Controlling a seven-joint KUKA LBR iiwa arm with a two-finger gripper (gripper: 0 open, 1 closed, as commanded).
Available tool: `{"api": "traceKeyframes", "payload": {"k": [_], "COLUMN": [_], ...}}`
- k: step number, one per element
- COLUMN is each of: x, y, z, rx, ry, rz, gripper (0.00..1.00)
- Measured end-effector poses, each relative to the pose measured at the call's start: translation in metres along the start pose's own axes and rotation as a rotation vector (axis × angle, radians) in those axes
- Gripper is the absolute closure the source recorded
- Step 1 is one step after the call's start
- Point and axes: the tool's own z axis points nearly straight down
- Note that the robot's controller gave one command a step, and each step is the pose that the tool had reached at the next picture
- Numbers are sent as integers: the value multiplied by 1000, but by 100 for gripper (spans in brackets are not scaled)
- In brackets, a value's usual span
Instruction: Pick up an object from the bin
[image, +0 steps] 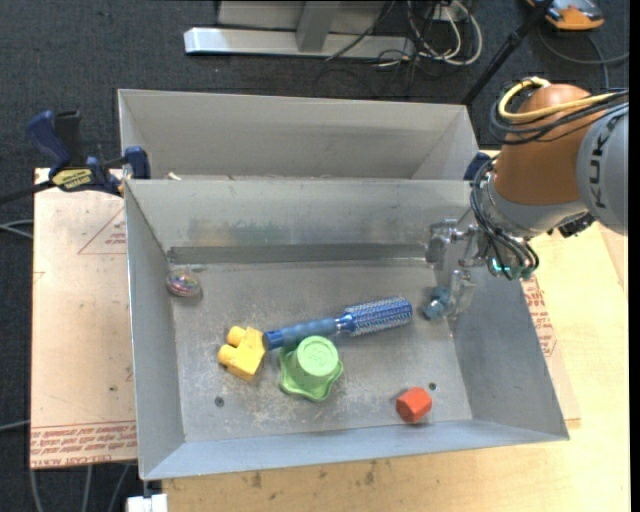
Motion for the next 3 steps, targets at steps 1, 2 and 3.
{"api": "traceKeyframes", "payload": {"k": [1, 2, 3], "x": [3, 5, 8], "y": [83, 113, 100], "z": [86, 53, 46], "rx": [-2, 1, 1], "ry": [-3, -10, -8], "rz": [-263, -389, -364], "gripper": [0, 0, 0]}}
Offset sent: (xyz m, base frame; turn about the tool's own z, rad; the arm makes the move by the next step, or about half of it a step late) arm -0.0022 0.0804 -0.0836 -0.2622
